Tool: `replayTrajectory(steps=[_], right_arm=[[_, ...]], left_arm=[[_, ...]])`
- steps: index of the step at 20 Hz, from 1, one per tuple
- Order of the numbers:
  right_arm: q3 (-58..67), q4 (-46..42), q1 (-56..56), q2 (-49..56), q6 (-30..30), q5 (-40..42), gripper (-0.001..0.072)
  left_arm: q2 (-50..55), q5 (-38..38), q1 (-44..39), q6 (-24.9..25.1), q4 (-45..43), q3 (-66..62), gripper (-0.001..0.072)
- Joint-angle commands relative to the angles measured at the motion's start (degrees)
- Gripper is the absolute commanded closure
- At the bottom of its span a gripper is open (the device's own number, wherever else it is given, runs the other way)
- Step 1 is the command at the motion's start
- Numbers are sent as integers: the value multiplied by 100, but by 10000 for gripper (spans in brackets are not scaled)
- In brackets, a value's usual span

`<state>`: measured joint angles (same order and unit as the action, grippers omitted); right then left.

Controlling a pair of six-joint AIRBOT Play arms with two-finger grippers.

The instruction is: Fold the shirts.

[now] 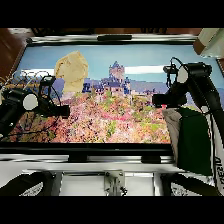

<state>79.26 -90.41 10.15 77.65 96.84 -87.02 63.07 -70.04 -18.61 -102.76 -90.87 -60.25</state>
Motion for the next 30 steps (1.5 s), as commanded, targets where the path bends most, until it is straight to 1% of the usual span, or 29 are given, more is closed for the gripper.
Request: replayTrajectory(steps=[1, 3, 10, 14, 16, 18, 21, 23, 26, 30], right_arm=[[7, 15, 2, 4, 4, 0, 132], [4, 13, 2, 4, 2, 0, 132], [4, -9, 2, 4, 17, 2, 132], [4, -118, 2, 4, 20, 4, 132], [4, -39, 2, 4, 31, 11, 132], [4, 140, 4, 4, 24, 11, 132], [4, 450, 4, 4, 24, 52, 132], [4, 612, 9, 4, 22, 90, 132], [4, 754, 7, 4, 22, 85, 132], [4, 807, 7, 4, 24, 96, 132]], left_arm=[[-2, 55, 0, 0, 323, 2, 8], [22, 256, 0, -2, 457, 4, 9], [190, 273, 0, -4, 614, 4, 9], [549, 1207, 63, 7, 621, -188, 10], [1132, 1246, 334, 22, 474, -859, 9], [1926, 1246, 715, 201, 450, -1880, 9], [3248, 1255, 1167, 201, 452, -3552, 9], [4011, 1309, 1335, 199, 452, -4347, 9], [4798, 1196, 1523, 444, 446, -4905, 9], [5163, 992, 1740, 452, 369, -4929, 9]])
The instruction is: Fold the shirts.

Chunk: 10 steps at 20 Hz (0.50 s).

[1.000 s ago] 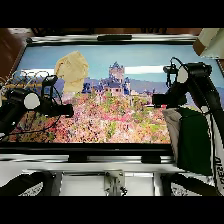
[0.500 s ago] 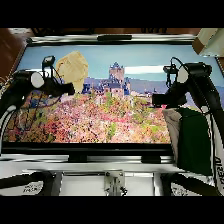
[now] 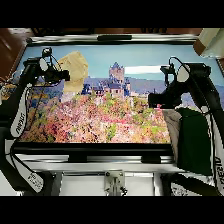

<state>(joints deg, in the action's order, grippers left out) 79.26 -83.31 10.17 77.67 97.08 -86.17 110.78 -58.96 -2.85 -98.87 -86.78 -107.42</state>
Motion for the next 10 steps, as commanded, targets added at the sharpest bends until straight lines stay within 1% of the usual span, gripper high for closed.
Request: replayTrajectory(steps=[1, 7, 8, 10], right_arm=[[4, 96, 4, 2, 0, 37, 132], [4, 96, 4, 2, 0, 92, 132], [4, 96, 4, 2, 0, 92, 132], [4, 98, 4, 2, 0, 90, 132]], left_arm=[[466, -116, 179, 63, -39, -212, 9], [890, -111, 144, 66, 157, -212, 15], [920, -118, 131, 66, 195, -210, 155], [918, -127, 120, 63, 229, -216, 554]])
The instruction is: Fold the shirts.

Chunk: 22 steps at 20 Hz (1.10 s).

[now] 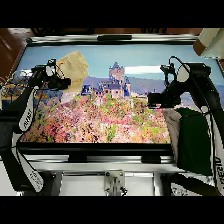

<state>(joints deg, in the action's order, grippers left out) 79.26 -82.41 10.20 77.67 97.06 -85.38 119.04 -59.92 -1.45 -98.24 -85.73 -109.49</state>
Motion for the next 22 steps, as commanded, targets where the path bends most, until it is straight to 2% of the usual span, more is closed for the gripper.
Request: replayTrajectory(steps=[1, 3, 7, 9, 12, 13, 14, 16, 20, 22], right_arm=[[4, 9, 4, 2, 2, -4, 132], [4, 11, 2, -2, 2, -101, 132], [7, -90, 2, -389, -157, -341, 132], [7, -444, 2, -935, -168, -332, 132], [7, -1215, 0, -2063, -9, -330, 132], [7, -1440, -2, -2441, 133, -332, 132], [7, -1589, -2, -2855, 299, -330, 132], [7, -1700, -2, -3582, 542, -286, 132], [7, -1718, -2, -4581, 844, -251, 132], [4, -1711, -2, -4789, 1005, -286, 132]], left_arm=[[50, -44, -15, 4, 192, -13, 676], [-144, -116, -13, 63, 378, -118, 675], [-1547, -197, -356, 975, 481, -245, 676], [-2564, -350, -800, 1215, 483, -240, 676], [-3672, -708, -1812, 1204, 883, -107, 676], [-3886, -881, -2223, 1123, 997, 33, 676], [-4063, -929, -2719, 835, 1019, 258, 676], [-4197, -708, -3720, 498, 1016, 772, 676], [-3993, 675, -5383, -365, 1016, 1875, 676], [-3716, 1054, -5816, -625, 1014, 2142, 675]])
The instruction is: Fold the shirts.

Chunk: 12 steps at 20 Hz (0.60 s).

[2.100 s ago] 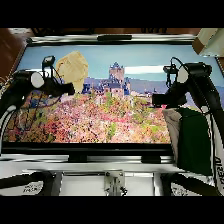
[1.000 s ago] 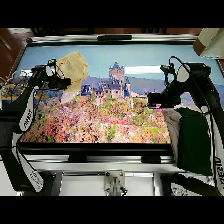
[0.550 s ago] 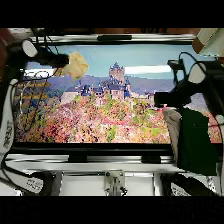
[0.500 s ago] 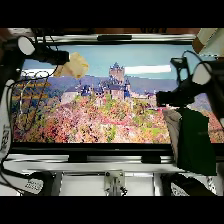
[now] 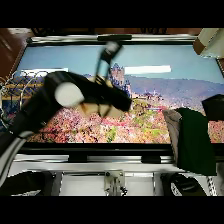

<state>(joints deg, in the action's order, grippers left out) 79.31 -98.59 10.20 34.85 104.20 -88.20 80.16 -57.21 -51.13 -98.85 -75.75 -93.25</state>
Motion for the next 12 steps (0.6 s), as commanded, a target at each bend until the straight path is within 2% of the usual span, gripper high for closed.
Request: replayTrajectory(steps=[1, 2, 3, 4, 5, 7, 8, 10, 12], right_arm=[[0, -83, -2, -514, 319, -66, 132], [0, -55, -2, -485, 317, -162, 132], [-4, 0, -2, -426, 313, -227, 132], [-4, 114, -2, -334, 258, -278, 132], [-4, 223, -2, -229, 216, -330, 132], [-7, 433, -2, 92, 131, -492, 132], [-13, 544, -2, 284, 81, -568, 132], [-186, 846, -2, 699, -70, -592, 132], [-616, 1047, -2, 1119, -319, -522, 131]], left_arm=[[339, 791, -907, -566, 20, 520, 670], [428, 761, -874, -564, 17, 520, 558], [431, 667, -745, -560, 17, 518, 311], [378, 446, -538, -496, 11, 461, 123], [299, 39, -221, -203, -28, 352, 76], [129, -940, 625, 267, -492, 153, 76], [44, -1340, 1167, 275, -776, 153, 77], [20, -1985, 2260, 275, -774, 258, 77], [20, -2140, 3241, 278, -509, 776, 77]])
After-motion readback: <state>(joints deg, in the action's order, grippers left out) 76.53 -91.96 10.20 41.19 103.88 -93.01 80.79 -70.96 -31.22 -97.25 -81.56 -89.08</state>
